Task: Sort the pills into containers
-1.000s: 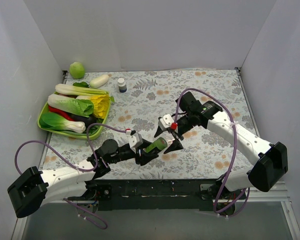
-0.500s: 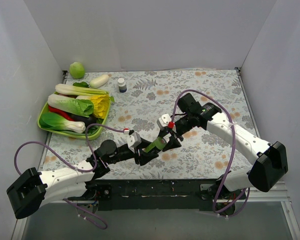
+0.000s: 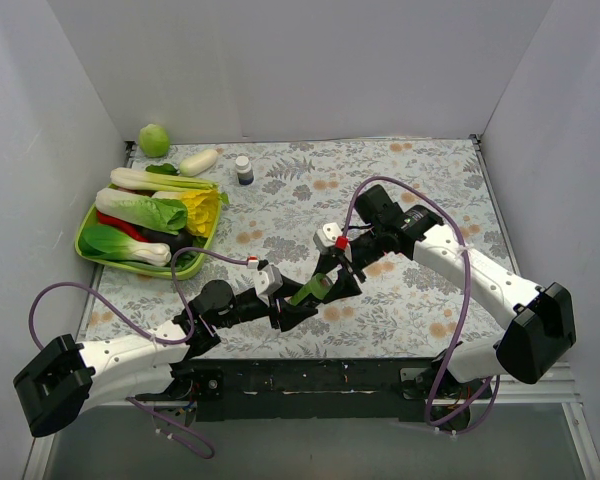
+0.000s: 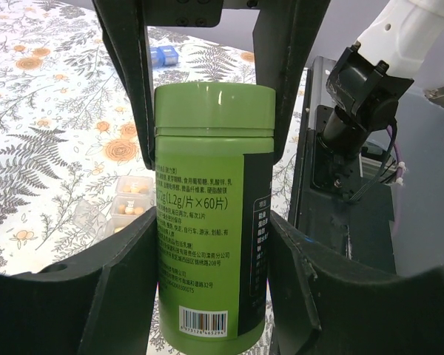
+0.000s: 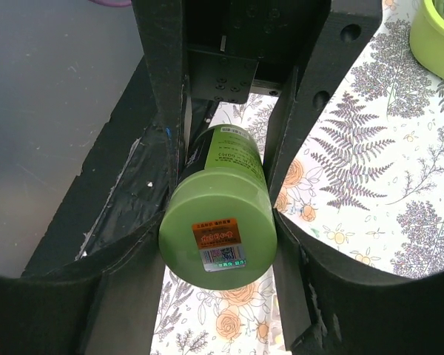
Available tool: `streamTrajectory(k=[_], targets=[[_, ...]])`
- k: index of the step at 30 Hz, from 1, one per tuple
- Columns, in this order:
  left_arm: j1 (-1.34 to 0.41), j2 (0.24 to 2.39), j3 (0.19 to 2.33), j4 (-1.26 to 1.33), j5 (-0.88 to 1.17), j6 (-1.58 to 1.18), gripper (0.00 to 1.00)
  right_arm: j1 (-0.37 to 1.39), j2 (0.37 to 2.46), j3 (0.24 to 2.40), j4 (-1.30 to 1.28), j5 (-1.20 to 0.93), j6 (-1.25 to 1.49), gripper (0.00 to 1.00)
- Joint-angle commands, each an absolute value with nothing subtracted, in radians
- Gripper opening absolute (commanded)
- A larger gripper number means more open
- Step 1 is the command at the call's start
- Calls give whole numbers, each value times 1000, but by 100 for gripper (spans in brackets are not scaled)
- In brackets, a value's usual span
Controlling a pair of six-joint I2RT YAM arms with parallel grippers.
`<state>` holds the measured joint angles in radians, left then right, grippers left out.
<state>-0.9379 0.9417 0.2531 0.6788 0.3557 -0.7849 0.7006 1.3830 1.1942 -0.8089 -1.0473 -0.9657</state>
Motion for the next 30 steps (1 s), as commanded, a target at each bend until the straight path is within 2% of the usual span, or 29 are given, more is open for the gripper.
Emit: streamTrajectory(k=[1,2,3,4,6,8,11,12,16,18,22,26,30], targets=[[-934,945,261,703,330,-779,0,704,1385,1193,-789,-1131,-917,58],[-934,945,261,703,330,-781,0,704,1388,1193,-781,-1131,-898,51],[-934,945,259,700,322,-784,1,703,1387,1192,-766,-1131,-885,39],[-934,945,261,698,316,-787,4,701,1388,1187,-756,-1132,-873,34],[-934,940,262,683,301,-795,23,686,1388,1183,-720,-1146,-829,24],[-934,934,267,673,291,-798,45,645,1384,1172,-693,-1160,-793,22],[-934,914,272,646,284,-796,62,600,1370,1172,-678,-1151,-773,20],[-934,910,275,632,285,-796,72,588,1367,1167,-670,-1144,-764,20],[-934,871,281,591,269,-779,93,520,1342,1152,-638,-1097,-717,20],[-934,851,288,545,244,-763,98,467,1344,1157,-638,-1042,-707,20],[-934,793,291,456,201,-729,98,332,1367,1177,-663,-879,-696,20],[-934,744,301,347,181,-689,98,192,1405,1193,-635,-608,-693,20],[-934,767,327,279,186,-664,98,71,1475,1239,-623,-460,-759,21]])
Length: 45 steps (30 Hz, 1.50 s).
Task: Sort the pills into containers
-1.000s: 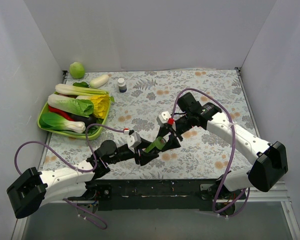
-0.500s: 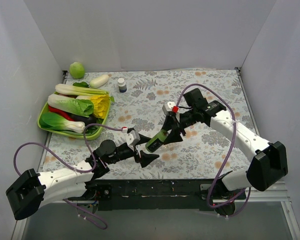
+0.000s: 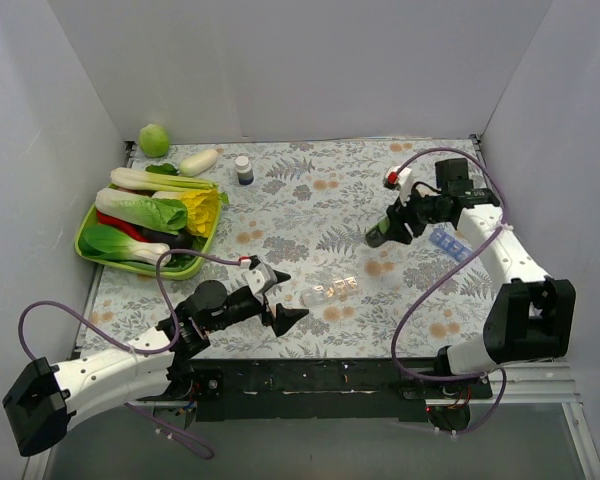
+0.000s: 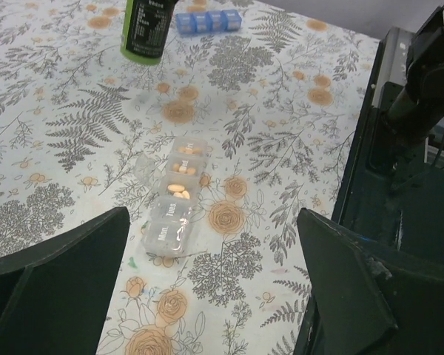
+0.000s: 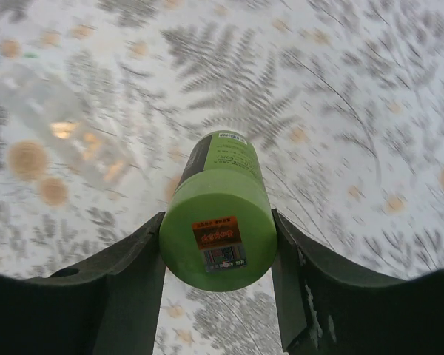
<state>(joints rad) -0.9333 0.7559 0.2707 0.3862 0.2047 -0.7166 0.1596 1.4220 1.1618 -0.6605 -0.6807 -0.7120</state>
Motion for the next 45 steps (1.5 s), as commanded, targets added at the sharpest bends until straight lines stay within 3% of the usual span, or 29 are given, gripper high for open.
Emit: streamTrajectory(k=[1,5,14,17,24,27,31,38,45], targets=[[-934,779,336,275,186,-655,98,45,1518,1274,-629,-433,-773,21],[-934,833,353,259,189,-624,98,15,1620,1351,-626,-312,-810,21],[-934,871,345,253,184,-614,98,11,1802,1508,-678,-281,-792,27],[-934,926,347,253,224,-574,98,9,1821,1522,-698,-296,-801,36],[-934,1026,364,250,276,-506,98,11,1778,1502,-701,-325,-824,69],[-933,1052,377,245,273,-440,98,9,1735,1505,-704,-337,-838,75],[-934,1138,403,239,275,-364,98,11,1651,1500,-721,-382,-879,78],[-934,1303,442,316,264,-282,97,44,1514,1333,-881,-939,-1202,77],[-933,1403,471,436,176,-264,91,224,1468,1065,-571,-992,-933,66]])
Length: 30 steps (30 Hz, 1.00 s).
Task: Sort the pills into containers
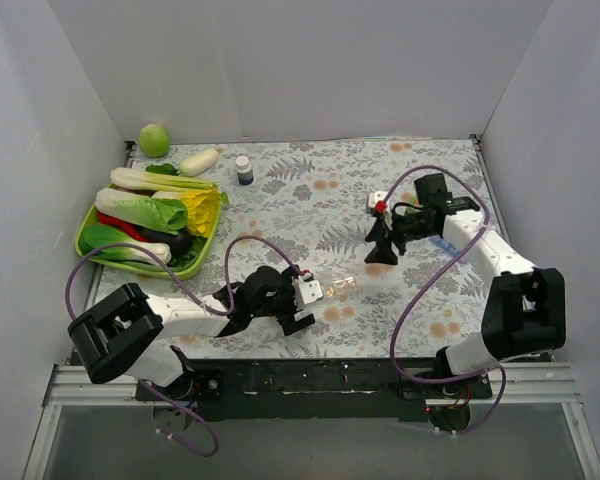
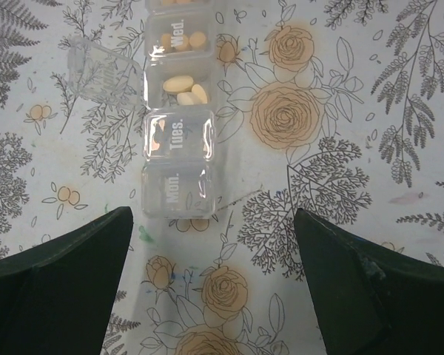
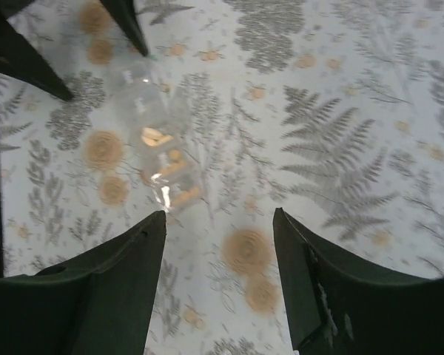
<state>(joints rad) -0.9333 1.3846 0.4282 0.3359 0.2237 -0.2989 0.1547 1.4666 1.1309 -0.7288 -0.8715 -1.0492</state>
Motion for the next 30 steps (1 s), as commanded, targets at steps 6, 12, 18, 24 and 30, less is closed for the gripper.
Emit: streamTrajectory(k=[6,12,18,24,30], targets=[[-933,1489,517,420,204,-262,77,265,1517,1026,-399,-939,-695,51],[-933,1534,534,397,196,-273,49,307,1612,1068,-328,-851,-519,37],[-933,1543,541,371,189,-281,26,377,1745,1143,-333,-781,-440,29],[-933,1563,566,333,210,-293,8,434,1848,1204,-402,-790,-445,25],[-933,1575,578,308,216,-319,0,451,1838,1197,-472,-853,-512,20]])
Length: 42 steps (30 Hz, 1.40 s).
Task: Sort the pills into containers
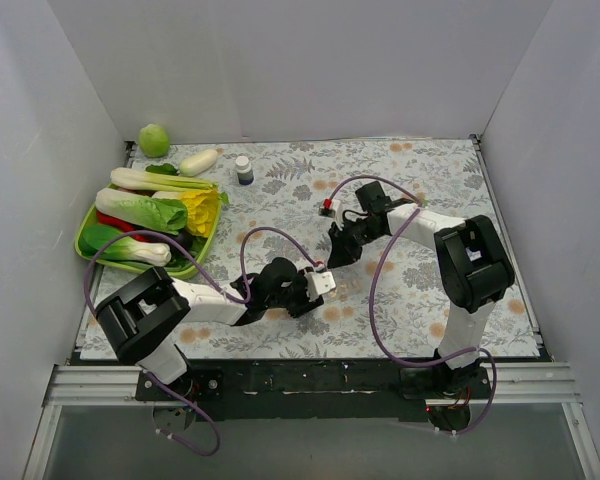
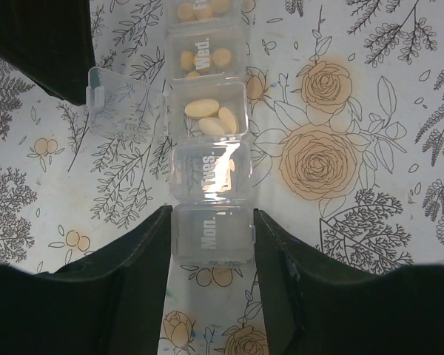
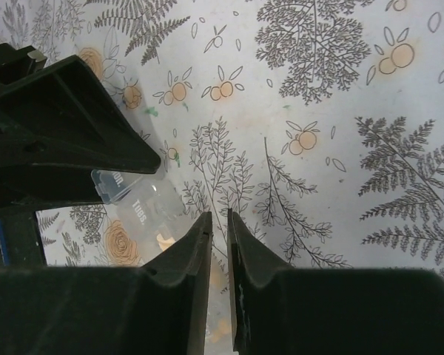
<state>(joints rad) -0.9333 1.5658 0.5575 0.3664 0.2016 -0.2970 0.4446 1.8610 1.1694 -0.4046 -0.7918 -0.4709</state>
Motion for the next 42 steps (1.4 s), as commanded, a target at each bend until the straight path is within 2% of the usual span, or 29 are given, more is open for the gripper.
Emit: streamTrajectory(k=[1,13,25,32,42], targets=[[-933,1575,580,305,216,-324,0,449,1830,1190,-504,-860,-546,20],[-933,1592,604,252,219,-403,0,457,1747,1101,-601,-887,-643,17],[-933,1612,621,245,235,-454,0,517,1870,1086,-600,-635,-548,10],[-933,1621,623,233,245,-457,0,514,1770,1207,-704,-802,-647,11],[-933,1628,624,232,248,-460,0,515,1723,1233,-718,-781,-623,10]])
